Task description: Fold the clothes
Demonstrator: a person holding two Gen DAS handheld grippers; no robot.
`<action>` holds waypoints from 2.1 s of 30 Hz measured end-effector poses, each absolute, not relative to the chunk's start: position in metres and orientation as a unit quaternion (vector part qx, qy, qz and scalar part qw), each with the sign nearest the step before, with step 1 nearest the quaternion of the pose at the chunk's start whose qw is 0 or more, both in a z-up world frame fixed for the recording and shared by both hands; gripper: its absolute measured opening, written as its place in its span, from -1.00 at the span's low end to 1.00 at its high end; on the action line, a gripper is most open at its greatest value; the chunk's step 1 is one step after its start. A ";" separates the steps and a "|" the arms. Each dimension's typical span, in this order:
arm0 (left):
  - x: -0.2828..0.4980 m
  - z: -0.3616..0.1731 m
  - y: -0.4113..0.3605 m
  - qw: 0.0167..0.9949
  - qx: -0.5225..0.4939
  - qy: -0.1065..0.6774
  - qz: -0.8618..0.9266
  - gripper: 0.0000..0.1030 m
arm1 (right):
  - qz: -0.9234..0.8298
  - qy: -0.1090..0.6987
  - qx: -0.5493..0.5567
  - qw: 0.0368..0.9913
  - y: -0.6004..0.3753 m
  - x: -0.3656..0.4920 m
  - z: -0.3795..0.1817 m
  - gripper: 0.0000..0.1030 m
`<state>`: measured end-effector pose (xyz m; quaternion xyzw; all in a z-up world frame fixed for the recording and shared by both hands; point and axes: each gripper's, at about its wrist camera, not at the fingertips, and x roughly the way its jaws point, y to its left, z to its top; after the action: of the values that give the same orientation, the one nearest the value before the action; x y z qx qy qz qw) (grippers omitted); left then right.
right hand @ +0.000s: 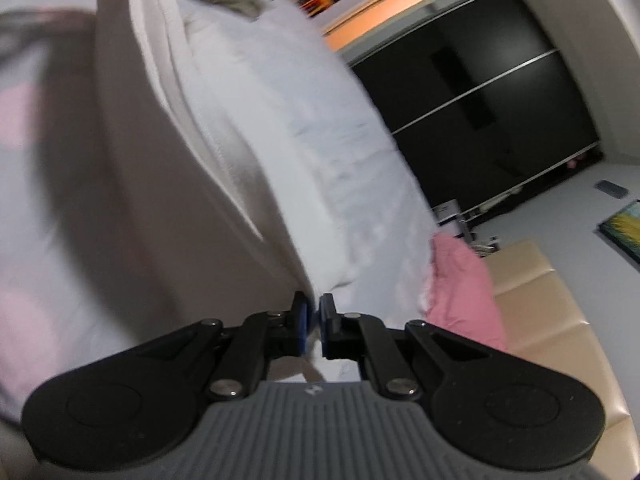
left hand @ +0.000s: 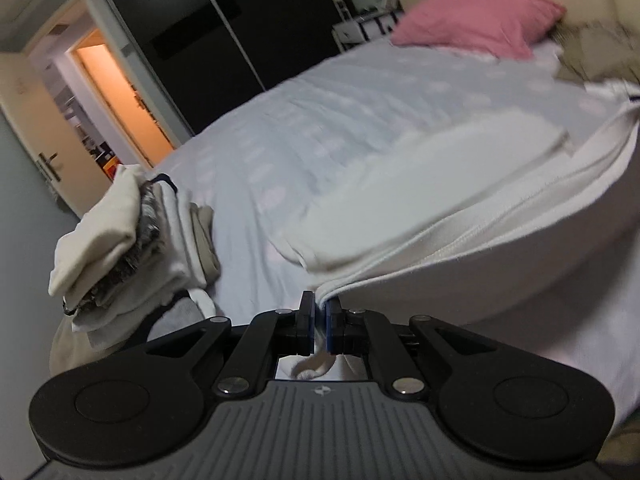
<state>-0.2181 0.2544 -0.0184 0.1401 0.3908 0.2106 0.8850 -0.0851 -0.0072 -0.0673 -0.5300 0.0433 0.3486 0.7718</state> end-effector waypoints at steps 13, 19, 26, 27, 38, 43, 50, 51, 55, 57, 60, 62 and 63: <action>-0.121 0.009 0.330 0.887 0.132 0.405 0.179 -0.94 | 0.405 0.043 -0.544 0.734 0.048 0.020 -0.010 -0.86; -0.058 -0.011 0.374 0.878 0.126 0.433 0.164 -0.94 | 0.407 0.075 -0.554 0.722 0.103 0.089 -0.008 -0.86; 0.005 -0.065 0.428 0.852 0.100 0.489 0.158 -0.94 | 0.403 0.129 -0.536 0.731 0.170 0.166 -0.053 -0.87; 0.011 -0.075 0.433 0.849 0.101 0.494 0.159 -0.94 | 0.403 0.137 -0.533 0.731 0.178 0.175 -0.061 -0.87; 0.023 -0.126 0.454 0.847 0.076 0.491 0.193 -0.47 | 0.390 0.211 -0.478 0.758 0.212 0.223 -0.112 -0.28; -0.004 -0.099 0.455 0.861 0.052 0.459 0.213 -0.16 | 0.371 0.230 -0.432 0.789 0.202 0.236 -0.095 -0.21; -0.083 -0.061 0.426 0.886 0.019 0.441 0.142 -0.17 | 0.409 0.312 -0.329 0.792 0.135 0.196 -0.068 -0.22; -0.093 -0.060 0.418 0.885 0.026 0.448 0.124 -0.16 | 0.416 0.326 -0.319 0.787 0.124 0.188 -0.067 -0.22; -0.133 -0.063 0.390 0.875 0.056 0.478 0.057 -0.17 | 0.433 0.384 -0.276 0.767 0.077 0.160 -0.062 -0.21; -0.148 -0.073 0.378 0.864 0.070 0.497 0.034 -0.16 | 0.440 0.410 -0.257 0.757 0.054 0.151 -0.061 -0.18; -0.154 -0.096 0.362 0.853 0.087 0.514 0.022 -0.17 | 0.461 0.431 -0.240 0.737 0.030 0.141 -0.064 -0.17; -0.152 -0.109 0.355 0.848 0.107 0.519 0.020 -0.17 | 0.474 0.430 -0.250 0.727 0.023 0.135 -0.070 -0.15; -0.150 -0.116 0.352 0.845 0.117 0.522 0.020 -0.17 | 0.479 0.425 -0.260 0.723 0.020 0.131 -0.074 -0.15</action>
<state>-0.1502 0.3520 -0.1160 0.1169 0.5217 0.0198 0.8449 0.1314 0.0200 -0.0739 -0.2601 0.4251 0.4790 0.7226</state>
